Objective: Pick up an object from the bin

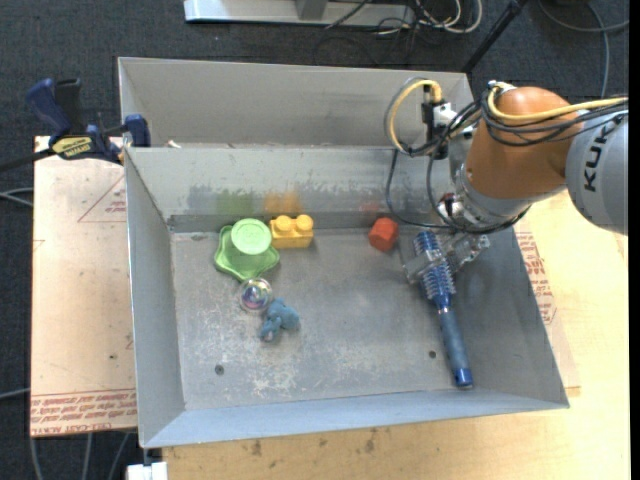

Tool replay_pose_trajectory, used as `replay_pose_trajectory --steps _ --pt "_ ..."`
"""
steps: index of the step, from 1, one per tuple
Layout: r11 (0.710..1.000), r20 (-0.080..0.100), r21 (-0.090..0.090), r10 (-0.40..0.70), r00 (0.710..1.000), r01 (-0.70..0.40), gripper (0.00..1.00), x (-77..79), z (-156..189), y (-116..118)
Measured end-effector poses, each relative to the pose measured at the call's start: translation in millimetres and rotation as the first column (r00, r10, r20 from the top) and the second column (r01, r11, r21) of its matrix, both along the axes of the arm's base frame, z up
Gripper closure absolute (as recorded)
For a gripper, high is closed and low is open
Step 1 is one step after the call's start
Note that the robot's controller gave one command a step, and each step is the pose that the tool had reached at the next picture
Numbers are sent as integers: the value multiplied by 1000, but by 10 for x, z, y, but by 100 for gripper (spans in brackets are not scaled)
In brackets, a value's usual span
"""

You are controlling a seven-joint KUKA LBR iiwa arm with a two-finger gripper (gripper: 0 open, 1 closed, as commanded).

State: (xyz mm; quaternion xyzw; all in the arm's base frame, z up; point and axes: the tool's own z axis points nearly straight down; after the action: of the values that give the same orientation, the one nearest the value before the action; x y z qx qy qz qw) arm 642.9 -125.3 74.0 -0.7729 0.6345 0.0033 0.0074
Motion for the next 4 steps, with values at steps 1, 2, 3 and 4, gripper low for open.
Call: replay_pose_trajectory --steps 1,2,3,4 --pt "1000 -3 -5 -1 1000 1 0 14 12 62" --pt "1000 -2 -5 -4 1000 4 100 12 2 52" --pt "1000 -2 -10 -7 1000 7 100 15 97 71" --pt "1000 -2 -11 -10 1000 10 100 19 218 83"
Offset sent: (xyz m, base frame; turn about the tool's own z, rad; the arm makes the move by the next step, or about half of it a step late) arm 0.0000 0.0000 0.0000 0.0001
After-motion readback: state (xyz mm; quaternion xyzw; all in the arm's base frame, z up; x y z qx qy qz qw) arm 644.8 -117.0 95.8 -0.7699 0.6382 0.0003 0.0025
